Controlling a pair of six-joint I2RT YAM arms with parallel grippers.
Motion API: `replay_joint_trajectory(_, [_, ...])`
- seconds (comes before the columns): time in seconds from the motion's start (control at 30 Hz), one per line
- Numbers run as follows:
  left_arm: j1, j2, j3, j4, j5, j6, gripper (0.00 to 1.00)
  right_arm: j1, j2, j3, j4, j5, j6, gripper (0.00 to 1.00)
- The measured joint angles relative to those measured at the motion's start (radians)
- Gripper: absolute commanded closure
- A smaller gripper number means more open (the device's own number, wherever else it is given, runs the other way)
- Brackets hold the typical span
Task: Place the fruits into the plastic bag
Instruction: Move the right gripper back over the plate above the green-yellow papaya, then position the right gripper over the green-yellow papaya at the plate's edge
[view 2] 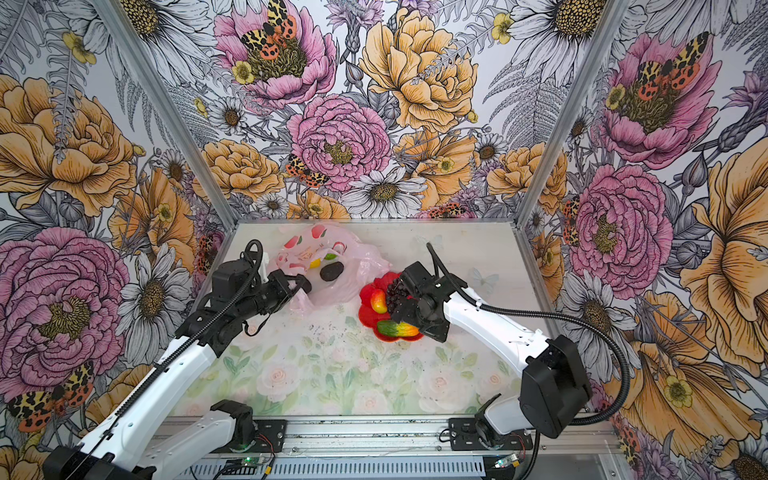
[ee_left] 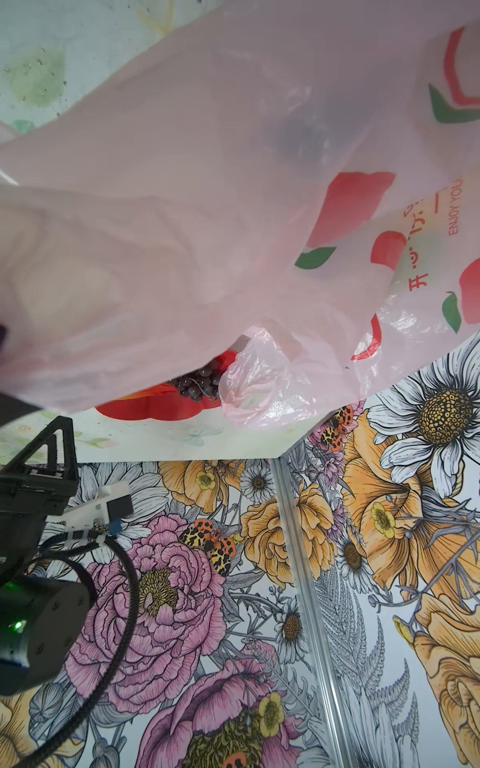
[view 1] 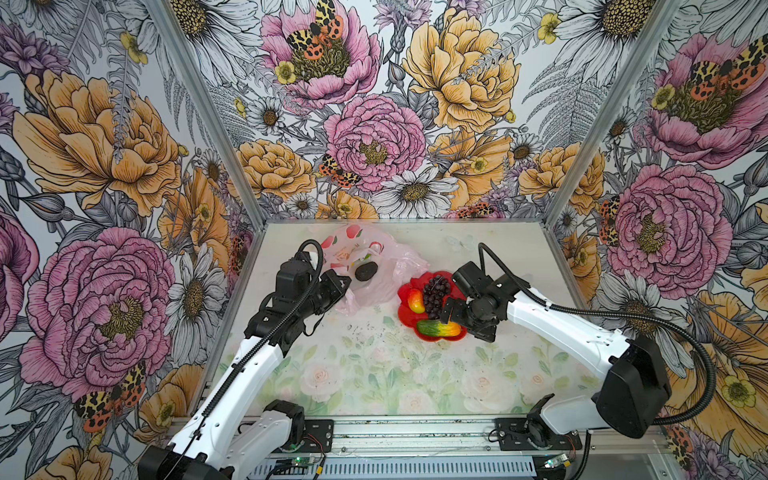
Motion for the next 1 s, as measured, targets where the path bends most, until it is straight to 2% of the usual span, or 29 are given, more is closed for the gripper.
replay_joint_trajectory(0.1, [0.005,-0.005,-0.016,-0.002,-0.010,-0.003,1.00,0.019,-0.042,-0.039,0.051,0.005,0.152,0.00])
replay_joint_trajectory(0.2, [0.011,-0.018,-0.026,-0.009,-0.018,-0.003,1.00,0.047,-0.040,-0.039,0.109,0.027,0.254,0.01])
replay_joint_trajectory(0.4, [0.017,-0.025,-0.027,-0.012,-0.025,-0.003,1.00,0.062,-0.003,-0.031,0.153,0.046,0.388,0.14])
replay_joint_trajectory(0.57, [0.017,-0.025,-0.027,-0.026,-0.030,-0.003,1.00,0.062,0.052,-0.029,0.165,0.049,0.434,0.20])
replay_joint_trajectory(1.0, [0.017,-0.037,-0.027,-0.050,-0.043,0.008,1.00,0.061,0.145,-0.007,0.201,0.064,0.459,0.31])
